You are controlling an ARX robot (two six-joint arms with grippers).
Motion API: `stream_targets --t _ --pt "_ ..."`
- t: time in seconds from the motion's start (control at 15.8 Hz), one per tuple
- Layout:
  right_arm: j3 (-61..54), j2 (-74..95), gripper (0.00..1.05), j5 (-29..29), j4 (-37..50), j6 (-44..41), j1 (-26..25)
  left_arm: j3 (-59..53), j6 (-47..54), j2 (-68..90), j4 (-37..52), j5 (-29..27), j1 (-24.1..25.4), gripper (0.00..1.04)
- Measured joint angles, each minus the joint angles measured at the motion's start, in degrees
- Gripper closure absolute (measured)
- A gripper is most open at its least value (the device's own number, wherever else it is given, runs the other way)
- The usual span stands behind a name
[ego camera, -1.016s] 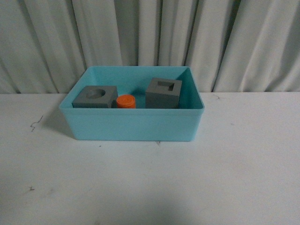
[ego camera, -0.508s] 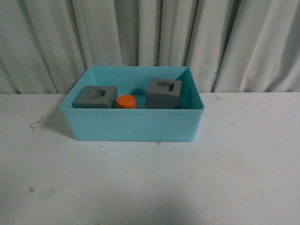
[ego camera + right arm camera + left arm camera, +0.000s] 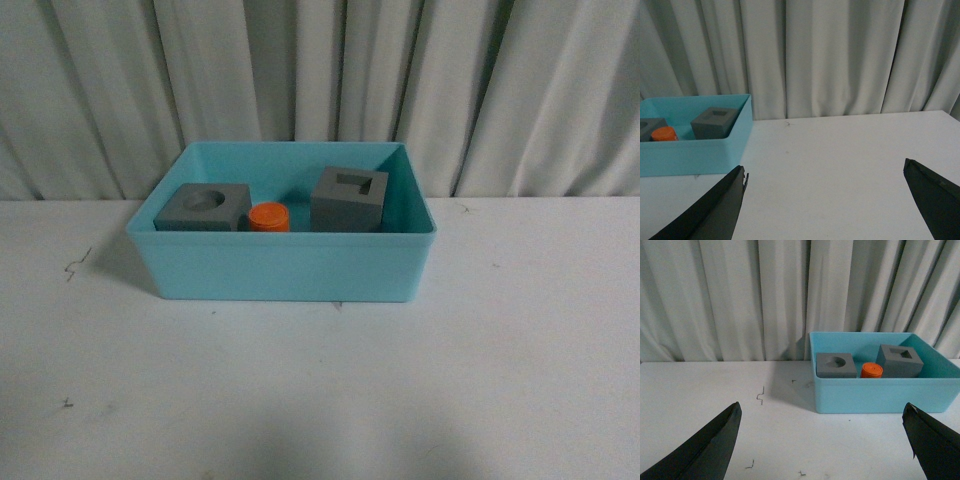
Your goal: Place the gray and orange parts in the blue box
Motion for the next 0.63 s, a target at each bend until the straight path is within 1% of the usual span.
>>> stream_targets --t 0.63 --pt "0.00 -0.02 0.06 0.00 0.00 0.00 0.00 0.00 0.00 0.00 0.00 0.00 0.00 0.07"
